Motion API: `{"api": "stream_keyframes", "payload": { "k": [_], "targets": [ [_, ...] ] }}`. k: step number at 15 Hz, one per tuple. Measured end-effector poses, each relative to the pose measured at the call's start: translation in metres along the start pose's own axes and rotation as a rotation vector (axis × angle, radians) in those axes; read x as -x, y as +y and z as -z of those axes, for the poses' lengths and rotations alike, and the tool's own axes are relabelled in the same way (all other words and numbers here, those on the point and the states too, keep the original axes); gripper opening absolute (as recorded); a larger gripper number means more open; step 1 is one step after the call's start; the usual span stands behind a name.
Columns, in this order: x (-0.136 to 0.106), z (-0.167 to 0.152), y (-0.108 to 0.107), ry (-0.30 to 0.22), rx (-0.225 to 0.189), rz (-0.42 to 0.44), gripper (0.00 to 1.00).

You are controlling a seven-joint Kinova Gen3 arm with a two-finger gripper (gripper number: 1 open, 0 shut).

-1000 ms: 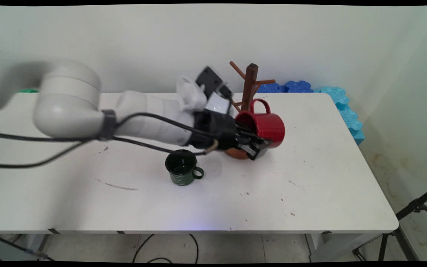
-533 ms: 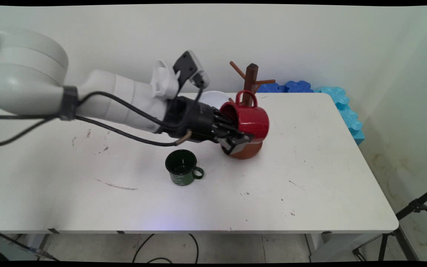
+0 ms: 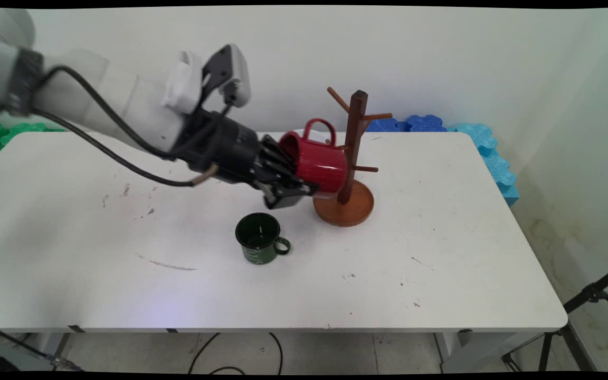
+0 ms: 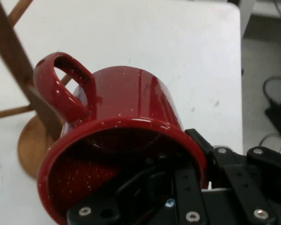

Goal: Place the picked object on the table

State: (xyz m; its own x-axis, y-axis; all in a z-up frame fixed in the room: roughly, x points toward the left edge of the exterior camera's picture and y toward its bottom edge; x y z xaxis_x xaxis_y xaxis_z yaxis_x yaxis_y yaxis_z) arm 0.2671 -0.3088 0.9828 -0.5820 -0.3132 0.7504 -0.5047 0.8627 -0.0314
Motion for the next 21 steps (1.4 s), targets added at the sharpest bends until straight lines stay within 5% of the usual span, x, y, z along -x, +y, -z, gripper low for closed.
{"api": "stream_keyframes", "payload": {
  "k": [8, 15, 21],
  "targets": [
    [0.01, 0.027, -0.043, -0.249, -0.032, -0.111, 0.0],
    [0.016, 0.002, -0.083, -0.457, -0.046, -0.206, 0.0],
    [0.017, -0.031, -0.112, -0.565, -0.036, -0.27, 0.0]
  ]
}}
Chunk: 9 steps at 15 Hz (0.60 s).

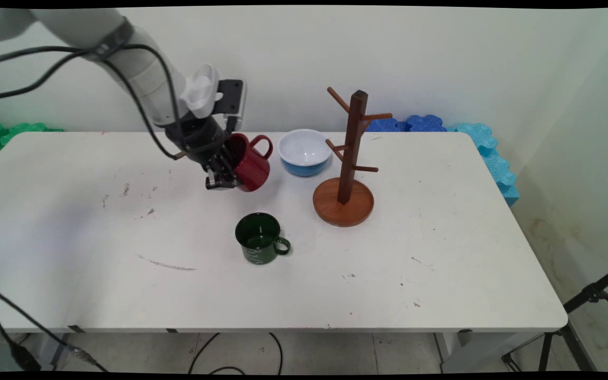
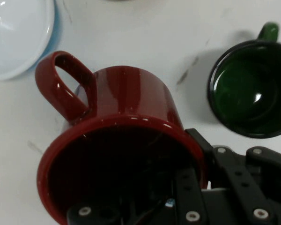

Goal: Place the picked object on the table

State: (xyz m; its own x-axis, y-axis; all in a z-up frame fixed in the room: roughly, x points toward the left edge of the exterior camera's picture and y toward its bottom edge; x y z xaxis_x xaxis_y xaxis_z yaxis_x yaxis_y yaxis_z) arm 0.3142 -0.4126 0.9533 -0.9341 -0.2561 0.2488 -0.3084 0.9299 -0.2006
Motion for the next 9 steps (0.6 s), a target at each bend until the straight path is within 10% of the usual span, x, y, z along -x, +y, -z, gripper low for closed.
{"api": "stream_keyframes", "payload": {
  "k": [9],
  "targets": [
    [-0.017, -0.046, -0.038, -0.086, 0.036, -0.109, 0.0]
  ]
}}
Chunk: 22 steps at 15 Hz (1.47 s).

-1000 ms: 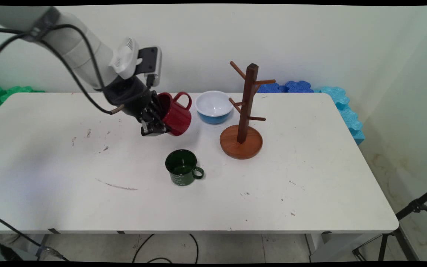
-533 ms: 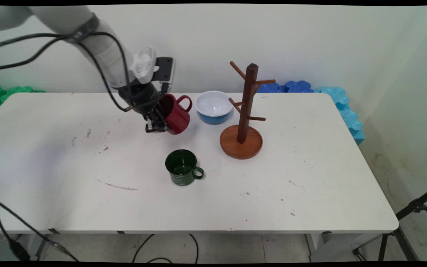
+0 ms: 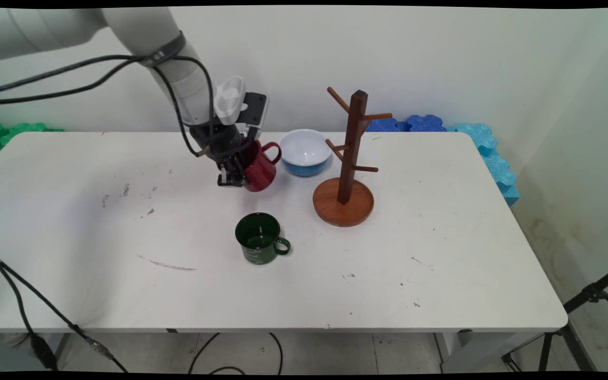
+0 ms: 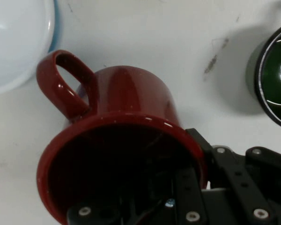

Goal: Place the picked object on the table

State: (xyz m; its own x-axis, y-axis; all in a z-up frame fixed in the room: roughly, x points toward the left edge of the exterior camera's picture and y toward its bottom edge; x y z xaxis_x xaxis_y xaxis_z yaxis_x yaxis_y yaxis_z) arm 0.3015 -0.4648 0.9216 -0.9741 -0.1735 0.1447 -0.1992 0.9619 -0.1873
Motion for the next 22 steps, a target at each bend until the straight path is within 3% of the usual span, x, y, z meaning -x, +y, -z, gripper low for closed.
{"api": "stream_keyframes", "payload": {
  "k": [8, 19, 20, 22],
  "targets": [
    [-0.008, -0.038, -0.024, -0.039, 0.065, -0.013, 0.0],
    [-0.012, -0.065, -0.035, -0.063, 0.121, -0.011, 0.0],
    [-0.013, -0.066, -0.036, -0.061, 0.123, -0.012, 1.0],
    [-0.015, -0.068, -0.036, -0.055, 0.126, -0.013, 1.0]
  ]
}}
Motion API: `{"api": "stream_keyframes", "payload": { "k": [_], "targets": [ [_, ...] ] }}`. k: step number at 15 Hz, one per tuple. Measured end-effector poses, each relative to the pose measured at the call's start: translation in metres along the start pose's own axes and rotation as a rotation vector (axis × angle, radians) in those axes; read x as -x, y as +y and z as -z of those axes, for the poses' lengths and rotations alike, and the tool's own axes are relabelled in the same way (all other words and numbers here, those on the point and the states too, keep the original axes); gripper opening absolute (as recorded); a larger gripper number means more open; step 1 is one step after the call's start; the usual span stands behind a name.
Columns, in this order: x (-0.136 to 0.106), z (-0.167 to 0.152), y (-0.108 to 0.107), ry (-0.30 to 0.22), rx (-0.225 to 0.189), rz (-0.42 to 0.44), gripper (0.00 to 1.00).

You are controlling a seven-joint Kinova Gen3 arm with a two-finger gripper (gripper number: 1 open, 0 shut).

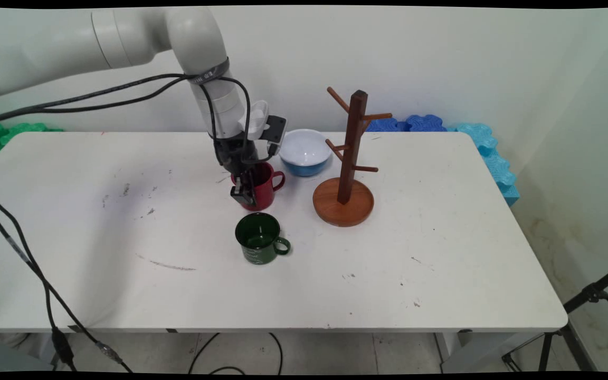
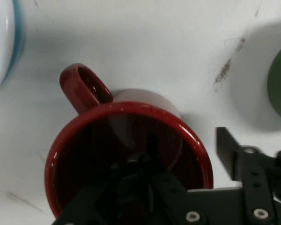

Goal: Place the picked object on the table

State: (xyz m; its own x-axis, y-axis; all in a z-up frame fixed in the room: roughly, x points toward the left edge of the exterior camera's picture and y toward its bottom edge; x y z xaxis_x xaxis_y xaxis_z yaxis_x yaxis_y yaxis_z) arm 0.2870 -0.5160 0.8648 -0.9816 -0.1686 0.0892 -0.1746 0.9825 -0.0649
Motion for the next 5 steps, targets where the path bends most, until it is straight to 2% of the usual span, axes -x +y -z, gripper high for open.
{"api": "stream_keyframes", "payload": {
  "k": [5],
  "targets": [
    [-0.0055, 0.0024, 0.0022, 0.029, -0.008, -0.012, 1.0]
  ]
}}
